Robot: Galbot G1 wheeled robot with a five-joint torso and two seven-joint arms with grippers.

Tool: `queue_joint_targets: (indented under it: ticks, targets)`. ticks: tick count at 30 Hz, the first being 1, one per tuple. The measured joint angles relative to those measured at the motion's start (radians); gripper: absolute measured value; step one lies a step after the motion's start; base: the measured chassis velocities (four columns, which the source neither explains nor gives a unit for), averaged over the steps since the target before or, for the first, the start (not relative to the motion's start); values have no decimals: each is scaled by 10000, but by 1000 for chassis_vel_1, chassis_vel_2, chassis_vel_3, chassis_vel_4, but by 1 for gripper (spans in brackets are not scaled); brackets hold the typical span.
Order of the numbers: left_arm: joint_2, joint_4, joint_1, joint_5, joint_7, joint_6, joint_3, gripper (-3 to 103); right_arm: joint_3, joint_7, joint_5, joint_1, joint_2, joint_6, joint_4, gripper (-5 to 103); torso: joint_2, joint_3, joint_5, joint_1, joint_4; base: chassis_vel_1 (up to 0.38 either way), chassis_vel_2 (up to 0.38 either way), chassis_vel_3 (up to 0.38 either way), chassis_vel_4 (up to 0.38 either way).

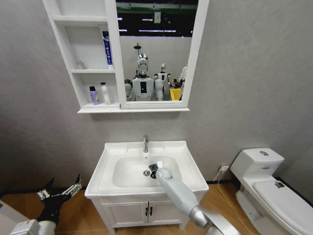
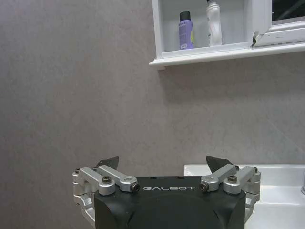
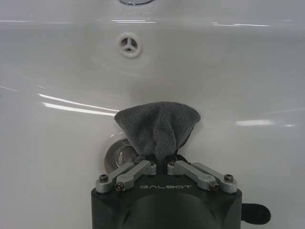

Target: Move facial cleanser and shampoo from washbasin to cabinet, then wipe washbasin with towel.

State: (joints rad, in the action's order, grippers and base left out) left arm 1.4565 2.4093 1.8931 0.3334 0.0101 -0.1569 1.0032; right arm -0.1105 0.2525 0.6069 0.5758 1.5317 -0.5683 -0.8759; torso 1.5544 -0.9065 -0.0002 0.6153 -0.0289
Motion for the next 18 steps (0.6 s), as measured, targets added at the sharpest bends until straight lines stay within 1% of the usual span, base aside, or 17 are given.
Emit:
queue_joint_targets:
  ticks: [3, 4, 5, 7, 12, 13, 15, 16, 18]
  targets:
    - [0, 0, 0, 0, 0, 0, 0, 100, -75, -1045, -30, 27, 81, 94, -26, 5, -2, -2, 0, 3, 1, 0, 0, 0, 0]
    - [0, 0, 0, 0, 0, 0, 0, 100, -75, -1045, -30, 27, 81, 94, -26, 5, -2, -2, 0, 3, 1, 0, 0, 0, 0]
    - [0, 0, 0, 0, 0, 0, 0, 100, -149, -1304, -26, 44, 66, 79, -109, 5, -3, -3, 2, 3, 1, 0, 0, 0, 0]
    - [0, 0, 0, 0, 0, 0, 0, 100, -208, -1497, 0, 49, 95, 73, -181, 5, -3, -3, 2, 3, 2, 0, 0, 0, 0]
    - [0, 0, 0, 0, 0, 0, 0, 100, -118, -1487, -24, 48, 169, 158, -83, 5, -3, -2, 3, 3, 4, 0, 0, 0, 0]
    - [0, 0, 0, 0, 0, 0, 0, 100, -51, -1380, -33, 57, 139, 159, -81, 5, -3, -2, 5, 3, 6, 0, 0, 0, 0]
    - [0, 0, 0, 0, 0, 0, 0, 100, 66, -1076, 2, 144, -22, 52, -252, 5, -3, -1, 5, 2, 7, 0, 0, 0, 0]
    - [0, 0, 0, 0, 0, 0, 0, 100, 66, -1076, 2, 144, -22, 52, -252, 5, -3, -1, 5, 2, 7, 0, 0, 0, 0]
    - [0, 0, 0, 0, 0, 1, 0, 100, 127, -809, 46, 242, -326, -104, -546, 5, -3, -1, 4, 3, 3, 0, 0, 0, 0]
